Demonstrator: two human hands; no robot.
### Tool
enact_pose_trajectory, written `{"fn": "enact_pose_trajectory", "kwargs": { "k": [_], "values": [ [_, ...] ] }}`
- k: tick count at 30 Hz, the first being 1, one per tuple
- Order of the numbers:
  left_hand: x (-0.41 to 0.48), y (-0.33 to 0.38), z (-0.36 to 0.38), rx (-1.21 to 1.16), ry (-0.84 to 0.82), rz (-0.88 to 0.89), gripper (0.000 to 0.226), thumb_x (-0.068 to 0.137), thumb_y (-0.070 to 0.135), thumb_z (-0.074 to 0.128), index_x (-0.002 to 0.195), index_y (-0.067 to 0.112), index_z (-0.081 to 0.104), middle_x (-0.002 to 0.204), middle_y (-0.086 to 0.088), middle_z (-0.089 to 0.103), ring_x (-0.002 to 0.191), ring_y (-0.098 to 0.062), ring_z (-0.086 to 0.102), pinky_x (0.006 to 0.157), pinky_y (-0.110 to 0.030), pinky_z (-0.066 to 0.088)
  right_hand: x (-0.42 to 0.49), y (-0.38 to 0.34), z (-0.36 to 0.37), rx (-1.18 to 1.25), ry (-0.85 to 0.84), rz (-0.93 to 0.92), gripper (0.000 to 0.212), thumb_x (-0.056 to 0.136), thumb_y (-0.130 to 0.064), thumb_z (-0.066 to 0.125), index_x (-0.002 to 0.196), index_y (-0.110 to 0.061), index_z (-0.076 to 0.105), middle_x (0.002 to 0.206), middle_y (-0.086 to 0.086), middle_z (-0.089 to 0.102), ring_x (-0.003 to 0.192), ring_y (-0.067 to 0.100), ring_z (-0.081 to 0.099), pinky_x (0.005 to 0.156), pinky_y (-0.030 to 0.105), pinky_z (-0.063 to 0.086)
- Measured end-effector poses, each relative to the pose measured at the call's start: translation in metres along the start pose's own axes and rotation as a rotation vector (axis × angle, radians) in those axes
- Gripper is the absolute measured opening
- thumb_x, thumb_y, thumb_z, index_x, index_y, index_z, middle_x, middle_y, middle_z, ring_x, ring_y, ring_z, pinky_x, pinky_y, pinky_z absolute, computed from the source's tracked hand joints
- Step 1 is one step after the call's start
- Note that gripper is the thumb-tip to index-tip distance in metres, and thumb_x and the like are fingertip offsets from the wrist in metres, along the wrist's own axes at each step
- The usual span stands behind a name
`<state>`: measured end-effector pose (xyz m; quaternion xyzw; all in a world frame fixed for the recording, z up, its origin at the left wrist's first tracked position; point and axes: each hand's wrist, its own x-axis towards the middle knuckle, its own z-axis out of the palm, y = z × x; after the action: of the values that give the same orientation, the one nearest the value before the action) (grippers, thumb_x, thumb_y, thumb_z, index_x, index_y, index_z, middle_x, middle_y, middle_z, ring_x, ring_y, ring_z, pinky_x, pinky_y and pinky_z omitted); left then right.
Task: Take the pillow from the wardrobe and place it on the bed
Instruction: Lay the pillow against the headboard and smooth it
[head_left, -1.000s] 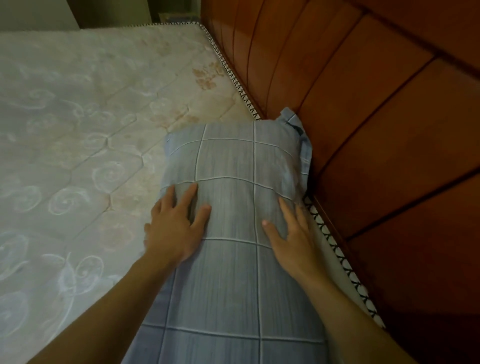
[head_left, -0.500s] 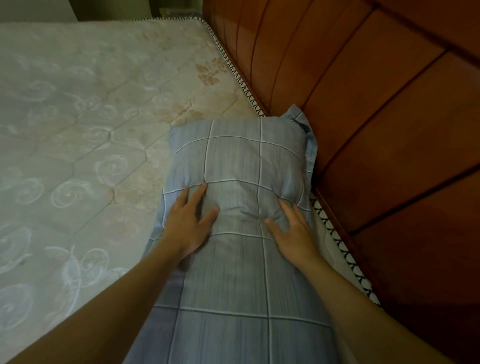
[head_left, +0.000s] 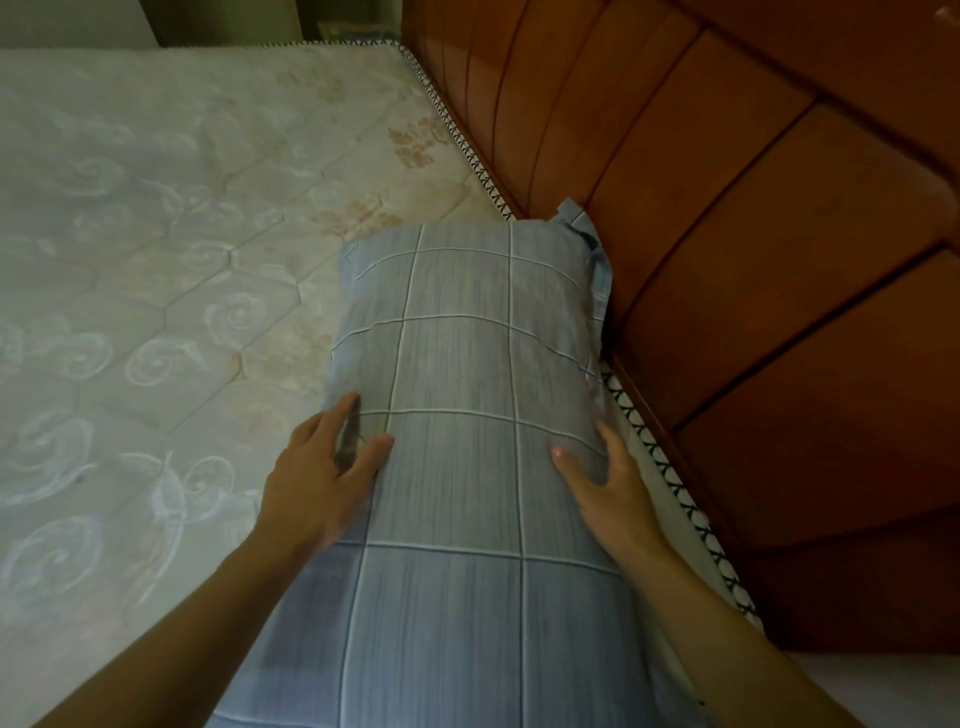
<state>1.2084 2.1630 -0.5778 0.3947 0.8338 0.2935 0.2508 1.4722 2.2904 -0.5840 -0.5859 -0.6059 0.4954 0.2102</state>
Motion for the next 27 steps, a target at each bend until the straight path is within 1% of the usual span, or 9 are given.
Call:
{"fn": "enact_pose_trajectory", "kwargs": {
  "k": [2, 4, 7, 11, 15, 19, 22, 24, 27],
  "values": [
    [-0.013, -0.006, 0.0, -0.003, -0.004, -0.017, 0.078, 0.084, 0.07, 0.041, 0.151, 0.03, 0.029, 0.153, -0.011, 0.04, 0.133, -0.033, 0.046, 0.107, -0.047, 0.038, -0.013, 0.007, -0.003, 0.022, -0.008, 0.041, 0.086, 0.081, -0.063, 0.063, 0.153, -0.038, 0.025, 0.155, -0.006, 0.037, 0.131, 0.011, 0.042, 0.101, 0.028, 0.036],
    [-0.023, -0.014, 0.003, 0.017, -0.013, -0.077, 0.084, 0.082, 0.077, 0.037, 0.152, 0.032, 0.025, 0.149, -0.014, 0.044, 0.13, -0.036, 0.048, 0.105, -0.051, 0.039, -0.024, 0.012, -0.005, 0.072, -0.023, 0.082, 0.089, 0.075, -0.067, 0.064, 0.152, -0.039, 0.027, 0.153, -0.005, 0.041, 0.127, 0.012, 0.046, 0.098, 0.027, 0.038],
    [-0.032, -0.022, 0.011, 0.009, -0.044, -0.216, 0.101, 0.068, 0.092, 0.025, 0.152, 0.036, 0.018, 0.132, -0.021, 0.058, 0.114, -0.041, 0.058, 0.098, -0.054, 0.046, -0.037, 0.017, -0.009, 0.139, -0.043, 0.152, 0.103, 0.063, -0.075, 0.065, 0.151, -0.041, 0.026, 0.151, -0.005, 0.043, 0.123, 0.013, 0.048, 0.097, 0.03, 0.04],
    [-0.034, -0.021, 0.015, 0.0, -0.05, -0.264, 0.104, 0.065, 0.093, 0.021, 0.153, 0.038, 0.015, 0.136, -0.024, 0.056, 0.119, -0.046, 0.055, 0.099, -0.053, 0.041, -0.042, 0.02, -0.007, 0.167, -0.079, 0.219, 0.103, 0.064, -0.08, 0.063, 0.152, -0.045, 0.023, 0.15, -0.005, 0.044, 0.121, 0.015, 0.049, 0.098, 0.032, 0.041],
    [-0.044, -0.017, 0.016, -0.063, -0.017, -0.243, 0.102, 0.066, 0.093, 0.02, 0.152, 0.038, 0.017, 0.143, -0.02, 0.052, 0.125, -0.045, 0.052, 0.104, -0.054, 0.039, -0.042, 0.02, -0.001, 0.174, -0.031, 0.183, 0.096, 0.068, -0.074, 0.066, 0.151, -0.042, 0.03, 0.146, -0.004, 0.049, 0.122, 0.016, 0.052, 0.097, 0.032, 0.044],
    [-0.052, -0.009, 0.024, -0.106, 0.029, -0.238, 0.093, 0.072, 0.089, 0.023, 0.15, 0.039, 0.023, 0.138, -0.015, 0.057, 0.122, -0.041, 0.055, 0.102, -0.052, 0.041, -0.041, 0.016, -0.002, 0.178, -0.013, 0.145, 0.09, 0.072, -0.068, 0.069, 0.15, -0.039, 0.035, 0.139, -0.008, 0.051, 0.115, 0.012, 0.053, 0.09, 0.027, 0.043],
    [-0.052, -0.005, 0.03, -0.137, 0.029, -0.237, 0.087, 0.076, 0.086, 0.026, 0.148, 0.038, 0.028, 0.138, -0.013, 0.058, 0.123, -0.04, 0.055, 0.103, -0.051, 0.04, -0.037, 0.01, -0.01, 0.197, -0.016, 0.109, 0.085, 0.074, -0.067, 0.069, 0.148, -0.04, 0.037, 0.132, -0.011, 0.052, 0.115, 0.011, 0.053, 0.088, 0.026, 0.044],
    [-0.052, -0.001, 0.035, -0.196, 0.018, -0.245, 0.086, 0.077, 0.086, 0.029, 0.148, 0.038, 0.03, 0.14, -0.011, 0.057, 0.124, -0.039, 0.054, 0.105, -0.051, 0.039, -0.032, 0.003, -0.019, 0.182, -0.026, 0.074, 0.083, 0.073, -0.068, 0.069, 0.146, -0.041, 0.04, 0.129, -0.014, 0.053, 0.113, 0.009, 0.054, 0.083, 0.022, 0.044],
    [-0.055, 0.012, 0.048, -0.298, 0.018, -0.273, 0.084, 0.077, 0.086, 0.031, 0.147, 0.038, 0.033, 0.142, -0.009, 0.055, 0.127, -0.037, 0.052, 0.107, -0.049, 0.036, -0.02, -0.01, -0.038, 0.151, -0.037, 0.027, 0.084, 0.068, -0.07, 0.07, 0.142, -0.041, 0.044, 0.121, -0.019, 0.056, 0.104, -0.001, 0.056, 0.076, 0.017, 0.044]
  ]
}}
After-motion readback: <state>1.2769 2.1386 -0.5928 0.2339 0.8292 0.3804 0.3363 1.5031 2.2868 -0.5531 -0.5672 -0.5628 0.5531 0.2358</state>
